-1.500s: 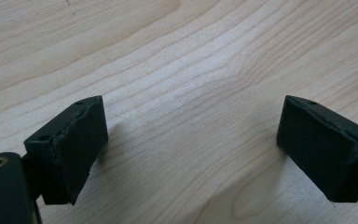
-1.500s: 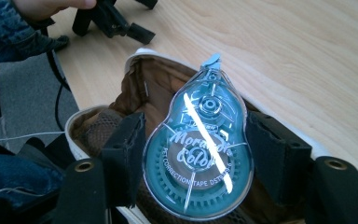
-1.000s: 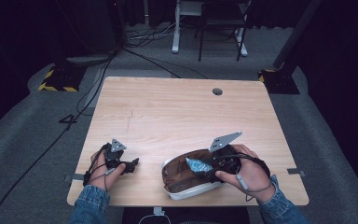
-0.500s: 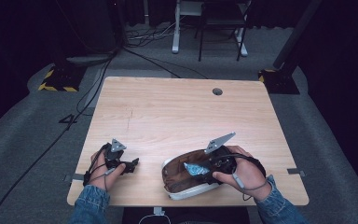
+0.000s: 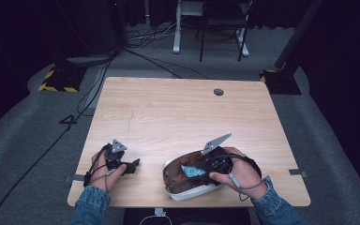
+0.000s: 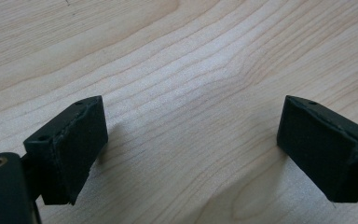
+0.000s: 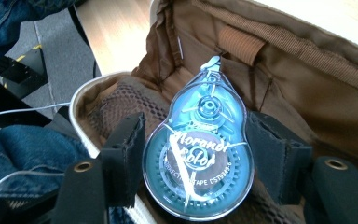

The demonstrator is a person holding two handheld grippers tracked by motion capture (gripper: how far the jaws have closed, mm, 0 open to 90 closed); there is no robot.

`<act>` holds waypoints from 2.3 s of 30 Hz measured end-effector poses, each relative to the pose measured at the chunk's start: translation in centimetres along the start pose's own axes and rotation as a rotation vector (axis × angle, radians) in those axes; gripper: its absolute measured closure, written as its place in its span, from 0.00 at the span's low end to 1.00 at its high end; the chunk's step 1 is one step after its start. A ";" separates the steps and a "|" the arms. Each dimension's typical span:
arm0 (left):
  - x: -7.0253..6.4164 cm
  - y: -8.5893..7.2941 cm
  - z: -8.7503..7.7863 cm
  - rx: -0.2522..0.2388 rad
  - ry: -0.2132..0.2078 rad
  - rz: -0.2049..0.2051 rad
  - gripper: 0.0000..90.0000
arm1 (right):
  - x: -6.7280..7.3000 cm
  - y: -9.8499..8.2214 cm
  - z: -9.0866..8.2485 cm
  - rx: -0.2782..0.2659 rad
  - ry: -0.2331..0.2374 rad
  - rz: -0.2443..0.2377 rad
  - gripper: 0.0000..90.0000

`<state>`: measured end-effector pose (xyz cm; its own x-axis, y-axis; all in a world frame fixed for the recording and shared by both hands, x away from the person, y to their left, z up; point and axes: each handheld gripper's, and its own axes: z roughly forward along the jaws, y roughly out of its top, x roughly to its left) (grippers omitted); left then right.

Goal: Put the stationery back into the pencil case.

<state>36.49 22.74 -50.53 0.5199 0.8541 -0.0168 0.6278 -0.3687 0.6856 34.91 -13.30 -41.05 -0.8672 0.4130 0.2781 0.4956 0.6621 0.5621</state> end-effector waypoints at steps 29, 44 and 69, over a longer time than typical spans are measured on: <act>-0.1 0.1 0.1 0.001 -0.005 -0.011 0.09 | -2.8 -0.3 -5.2 -0.222 -0.230 -0.053 0.35; -0.1 0.1 0.1 0.001 -0.005 -0.011 0.09 | -6.1 -1.6 -7.4 -0.284 -0.338 0.017 0.35; -0.1 0.1 0.1 0.001 -0.005 -0.010 0.09 | -13.8 -5.9 -7.6 -0.295 -0.522 0.159 0.36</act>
<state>36.52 22.58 -50.56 0.5162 0.8561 -0.0274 0.6336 -0.3601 0.6848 43.59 -27.65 -42.29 -0.6089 0.7932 0.0003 0.5177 0.3971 0.7578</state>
